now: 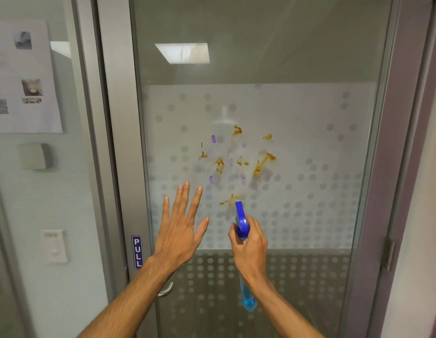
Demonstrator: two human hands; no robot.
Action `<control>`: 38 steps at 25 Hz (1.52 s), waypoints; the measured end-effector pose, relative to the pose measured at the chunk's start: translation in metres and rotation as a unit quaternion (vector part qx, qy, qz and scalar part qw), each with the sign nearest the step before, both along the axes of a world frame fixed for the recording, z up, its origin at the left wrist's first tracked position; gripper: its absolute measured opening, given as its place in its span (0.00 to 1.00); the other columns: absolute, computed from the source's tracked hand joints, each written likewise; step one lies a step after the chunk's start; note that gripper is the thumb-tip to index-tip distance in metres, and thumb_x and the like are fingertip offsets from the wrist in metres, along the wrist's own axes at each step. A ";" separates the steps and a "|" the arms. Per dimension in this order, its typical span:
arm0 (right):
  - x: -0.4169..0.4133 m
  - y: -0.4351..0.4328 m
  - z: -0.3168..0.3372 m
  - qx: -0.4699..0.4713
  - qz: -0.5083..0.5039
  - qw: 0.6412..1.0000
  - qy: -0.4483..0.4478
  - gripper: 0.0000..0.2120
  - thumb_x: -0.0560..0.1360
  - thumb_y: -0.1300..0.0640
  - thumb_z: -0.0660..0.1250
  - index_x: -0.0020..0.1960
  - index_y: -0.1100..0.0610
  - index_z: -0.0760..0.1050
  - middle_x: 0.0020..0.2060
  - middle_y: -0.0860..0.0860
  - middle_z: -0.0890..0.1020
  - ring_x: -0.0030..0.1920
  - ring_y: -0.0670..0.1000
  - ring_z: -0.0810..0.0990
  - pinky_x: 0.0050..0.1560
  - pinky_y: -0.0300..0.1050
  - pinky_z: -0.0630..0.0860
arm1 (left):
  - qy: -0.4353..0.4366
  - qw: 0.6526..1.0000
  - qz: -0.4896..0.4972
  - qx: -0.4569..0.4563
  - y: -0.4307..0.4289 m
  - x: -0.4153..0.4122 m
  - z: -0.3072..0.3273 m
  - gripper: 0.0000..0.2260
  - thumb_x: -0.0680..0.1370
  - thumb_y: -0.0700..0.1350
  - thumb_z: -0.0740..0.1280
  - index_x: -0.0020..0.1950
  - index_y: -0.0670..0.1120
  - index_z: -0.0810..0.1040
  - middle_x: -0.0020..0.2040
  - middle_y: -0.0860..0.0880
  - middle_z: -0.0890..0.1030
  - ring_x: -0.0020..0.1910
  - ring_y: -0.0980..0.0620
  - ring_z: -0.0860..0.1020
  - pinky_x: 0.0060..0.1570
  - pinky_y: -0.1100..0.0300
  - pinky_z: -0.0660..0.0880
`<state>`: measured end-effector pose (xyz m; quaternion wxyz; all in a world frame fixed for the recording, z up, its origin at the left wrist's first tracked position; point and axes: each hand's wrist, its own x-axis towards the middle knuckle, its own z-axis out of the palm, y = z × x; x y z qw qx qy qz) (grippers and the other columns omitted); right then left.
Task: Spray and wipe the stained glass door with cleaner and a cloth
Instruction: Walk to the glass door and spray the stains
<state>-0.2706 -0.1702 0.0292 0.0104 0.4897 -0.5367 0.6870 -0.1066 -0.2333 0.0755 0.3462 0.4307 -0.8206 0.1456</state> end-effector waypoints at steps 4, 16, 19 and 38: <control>-0.006 0.023 0.002 0.001 0.031 0.999 -0.008 0.15 0.79 0.58 0.71 0.48 0.38 0.72 0.37 0.47 0.79 0.40 0.51 0.79 0.38 0.36 0.80 | 0.013 1.000 -0.011 0.001 0.016 -0.001 -0.011 0.34 0.82 0.63 0.50 0.83 0.56 0.38 0.83 0.49 0.36 0.82 0.51 0.35 0.81 0.41 0.40; 0.011 0.071 -0.037 0.075 0.136 0.987 -0.052 0.06 0.77 0.55 0.72 0.50 0.53 0.76 0.34 0.54 0.81 0.35 0.53 0.79 0.38 0.45 0.77 | 0.021 0.996 0.036 0.085 0.087 0.028 -0.085 0.34 0.81 0.64 0.50 0.83 0.57 0.38 0.84 0.50 0.37 0.83 0.52 0.37 0.81 0.40 0.44; 0.029 0.081 -0.050 0.101 0.165 0.980 -0.040 0.08 0.75 0.61 0.72 0.51 0.55 0.75 0.35 0.55 0.80 0.34 0.51 0.78 0.37 0.39 0.75 | 0.013 0.992 0.057 0.111 0.109 0.049 -0.105 0.34 0.81 0.65 0.48 0.83 0.56 0.39 0.84 0.50 0.37 0.83 0.50 0.38 0.81 0.40 0.45; 0.320 0.160 -0.107 0.230 0.469 0.849 0.082 0.18 0.78 0.51 0.73 0.66 0.50 0.76 0.52 0.56 0.82 0.52 0.56 0.81 0.59 0.56 0.79 | 0.064 0.950 0.223 0.209 0.290 0.347 -0.173 0.37 0.82 0.61 0.57 0.82 0.57 0.38 0.84 0.50 0.41 0.83 0.49 0.40 0.81 0.40 0.45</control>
